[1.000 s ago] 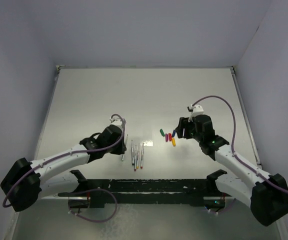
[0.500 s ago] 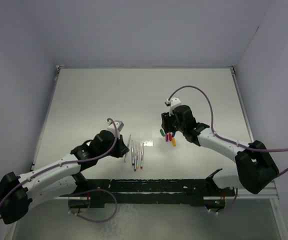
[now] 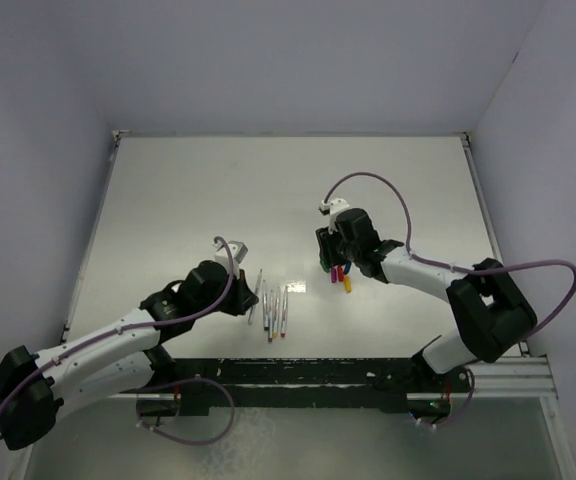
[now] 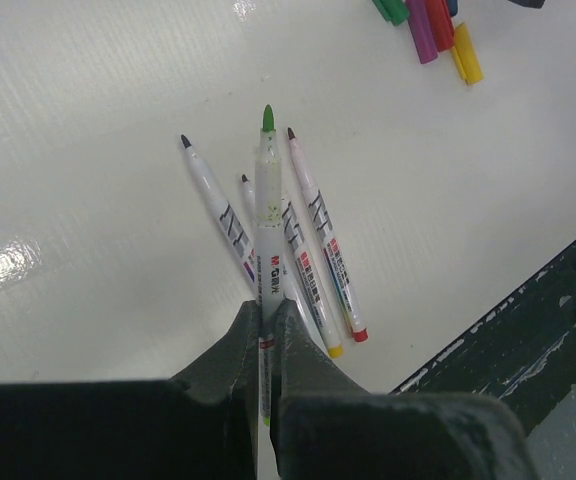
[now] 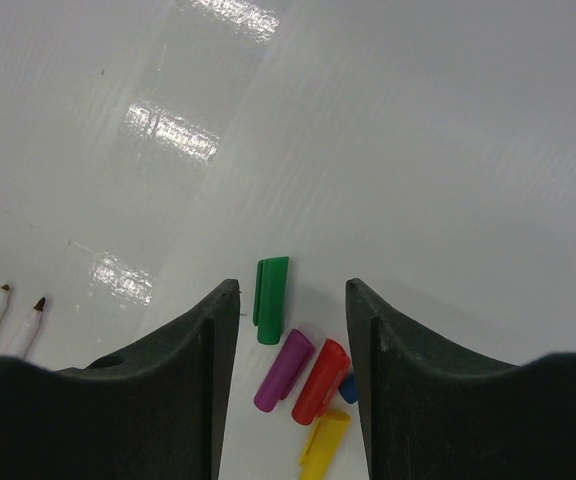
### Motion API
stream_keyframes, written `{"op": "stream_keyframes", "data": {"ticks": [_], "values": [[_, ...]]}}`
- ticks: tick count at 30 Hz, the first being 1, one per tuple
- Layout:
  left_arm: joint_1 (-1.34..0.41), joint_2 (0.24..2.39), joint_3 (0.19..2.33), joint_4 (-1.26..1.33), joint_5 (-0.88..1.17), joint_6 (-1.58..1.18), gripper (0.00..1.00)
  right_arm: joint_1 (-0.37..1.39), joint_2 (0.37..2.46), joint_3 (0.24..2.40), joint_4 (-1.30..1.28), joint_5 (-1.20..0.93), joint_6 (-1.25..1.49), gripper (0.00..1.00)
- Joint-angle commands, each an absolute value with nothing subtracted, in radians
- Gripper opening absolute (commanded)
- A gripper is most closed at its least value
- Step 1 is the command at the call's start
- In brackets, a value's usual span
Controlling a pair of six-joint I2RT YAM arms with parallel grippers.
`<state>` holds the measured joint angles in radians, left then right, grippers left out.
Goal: Insert the pens into the pen caps
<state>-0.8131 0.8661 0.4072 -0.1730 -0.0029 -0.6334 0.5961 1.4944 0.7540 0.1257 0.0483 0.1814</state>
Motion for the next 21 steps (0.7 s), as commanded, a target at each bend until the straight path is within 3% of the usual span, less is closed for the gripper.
{"op": "stream_keyframes", "data": {"ticks": [1, 21], "values": [[-0.818, 0.875, 0.431, -0.138, 0.003, -0.611, 0.00, 0.609, 1.516, 0.794, 0.140, 0.016, 0.168, 0.49], [-0.816, 0.902, 0.444, -0.167, -0.014, -0.611, 0.00, 0.618, 1.612, 0.818, 0.147, 0.023, 0.158, 0.46]]}}
